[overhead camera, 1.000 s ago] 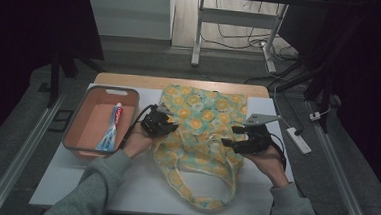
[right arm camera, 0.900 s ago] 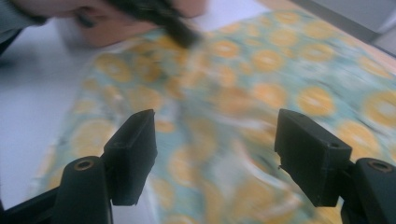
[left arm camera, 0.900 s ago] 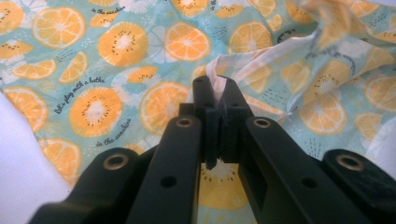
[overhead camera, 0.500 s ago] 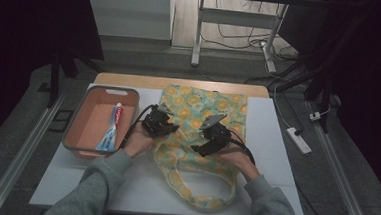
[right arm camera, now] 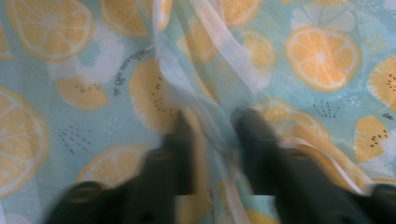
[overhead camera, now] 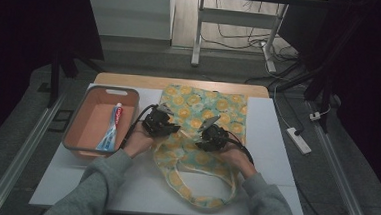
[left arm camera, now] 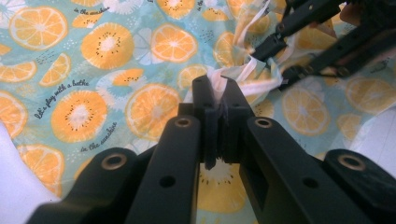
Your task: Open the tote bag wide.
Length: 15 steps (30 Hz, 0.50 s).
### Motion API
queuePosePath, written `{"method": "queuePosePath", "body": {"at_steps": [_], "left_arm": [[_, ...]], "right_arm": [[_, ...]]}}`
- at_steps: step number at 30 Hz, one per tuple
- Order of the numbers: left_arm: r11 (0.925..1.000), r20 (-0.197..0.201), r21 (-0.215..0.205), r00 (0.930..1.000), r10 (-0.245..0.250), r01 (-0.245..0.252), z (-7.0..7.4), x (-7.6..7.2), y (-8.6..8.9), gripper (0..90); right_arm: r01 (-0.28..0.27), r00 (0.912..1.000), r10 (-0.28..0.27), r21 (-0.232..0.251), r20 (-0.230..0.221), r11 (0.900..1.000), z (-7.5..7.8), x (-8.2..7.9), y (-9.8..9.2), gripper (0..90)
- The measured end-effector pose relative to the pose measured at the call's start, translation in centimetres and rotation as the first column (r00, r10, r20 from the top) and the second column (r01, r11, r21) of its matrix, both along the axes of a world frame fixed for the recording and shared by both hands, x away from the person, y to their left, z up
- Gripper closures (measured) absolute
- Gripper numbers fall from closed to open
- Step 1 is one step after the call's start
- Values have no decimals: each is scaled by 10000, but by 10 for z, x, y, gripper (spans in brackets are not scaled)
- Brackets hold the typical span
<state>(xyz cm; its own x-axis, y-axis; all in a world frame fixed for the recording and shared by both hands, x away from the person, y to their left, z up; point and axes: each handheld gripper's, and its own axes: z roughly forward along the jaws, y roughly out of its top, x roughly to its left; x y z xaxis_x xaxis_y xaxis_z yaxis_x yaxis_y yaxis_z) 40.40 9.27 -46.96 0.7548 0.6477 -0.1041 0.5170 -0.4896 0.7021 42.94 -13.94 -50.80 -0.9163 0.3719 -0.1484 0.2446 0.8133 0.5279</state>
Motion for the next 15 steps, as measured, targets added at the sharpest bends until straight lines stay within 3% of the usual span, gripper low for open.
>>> {"method": "queuePosePath", "body": {"at_steps": [2, 6, 11, 13, 15], "left_arm": [[10000, 56, -33, 10000, 27, -27, 0, 0, 1, 853], [9998, 194, -183, 9998, 104, -101, 4, -1, 4, 805], [9985, 433, -552, 9991, -24, 48, 12, -4, 8, 795], [9984, 569, -555, 9983, -113, 144, 15, -6, 6, 792], [9984, 711, -535, 9974, -132, 171, 17, -8, 5, 789]], "right_arm": [[-95, 9999, 96, 42, -110, 9999, 1, -1, 0, 872], [58, 9987, -30, 537, -509, 9985, 10, -7, -2, 888], [517, 9934, -339, 1647, -1093, 9850, 33, -34, -7, 890], [518, 9942, -353, 1652, -1013, 9849, 39, -46, -6, 890], [734, 9936, -545, 1974, -994, 9776, 45, -53, -5, 890]]}}
